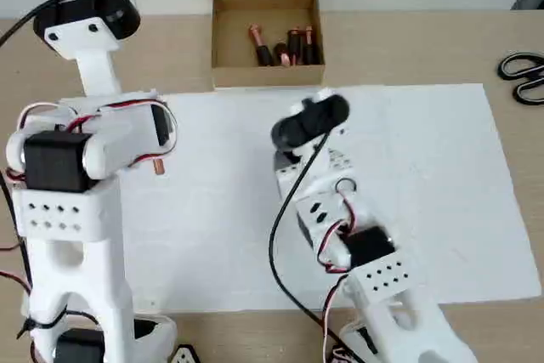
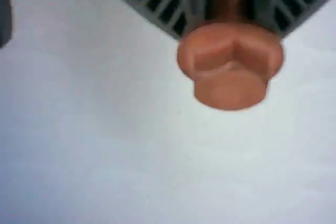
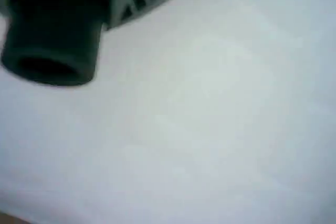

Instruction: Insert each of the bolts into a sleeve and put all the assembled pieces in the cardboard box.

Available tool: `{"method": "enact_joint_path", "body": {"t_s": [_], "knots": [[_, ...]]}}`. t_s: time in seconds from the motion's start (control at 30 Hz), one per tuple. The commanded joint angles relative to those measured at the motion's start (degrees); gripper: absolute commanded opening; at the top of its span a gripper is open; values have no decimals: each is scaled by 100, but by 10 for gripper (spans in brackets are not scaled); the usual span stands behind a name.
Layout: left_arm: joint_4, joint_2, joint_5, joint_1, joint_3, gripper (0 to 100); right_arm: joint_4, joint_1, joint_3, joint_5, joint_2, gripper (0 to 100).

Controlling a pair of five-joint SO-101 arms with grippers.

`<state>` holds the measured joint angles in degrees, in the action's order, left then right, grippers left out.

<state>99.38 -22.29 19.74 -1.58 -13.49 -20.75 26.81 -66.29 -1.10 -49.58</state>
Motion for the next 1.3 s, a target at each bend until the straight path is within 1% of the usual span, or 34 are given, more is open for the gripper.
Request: {"method": "enact_joint_path", "body": {"t_s": [0.0,0.17,0.5,0.57,0.73,0.87,1.0,1.07,1.17,1.27], "knots": [[-229,-466,44,-193,-22,6,831,145,-352,62,-198,4],[-466,-941,62,-536,-13,6,1921,242,-835,62,-215,4],[-501,-1011,70,-563,-13,6,4048,611,-2057,62,-215,4],[-721,-1011,53,-536,75,6,4418,611,-2268,62,-215,4],[-1565,-1055,53,-571,629,6,5209,611,-2690,62,-215,4],[-2057,-1055,62,-571,1059,6,5596,611,-2936,62,-215,4],[-2690,-1055,70,-659,1719,6,5596,611,-2936,62,-207,4],[-3077,-1055,70,-853,1982,6,5596,611,-2936,62,-189,4],[-3754,-1055,26,-1336,2193,6,5596,611,-2936,62,-171,4],[-4062,-1055,-88,-1741,2369,6,5596,611,-2936,62,-171,4]]}}
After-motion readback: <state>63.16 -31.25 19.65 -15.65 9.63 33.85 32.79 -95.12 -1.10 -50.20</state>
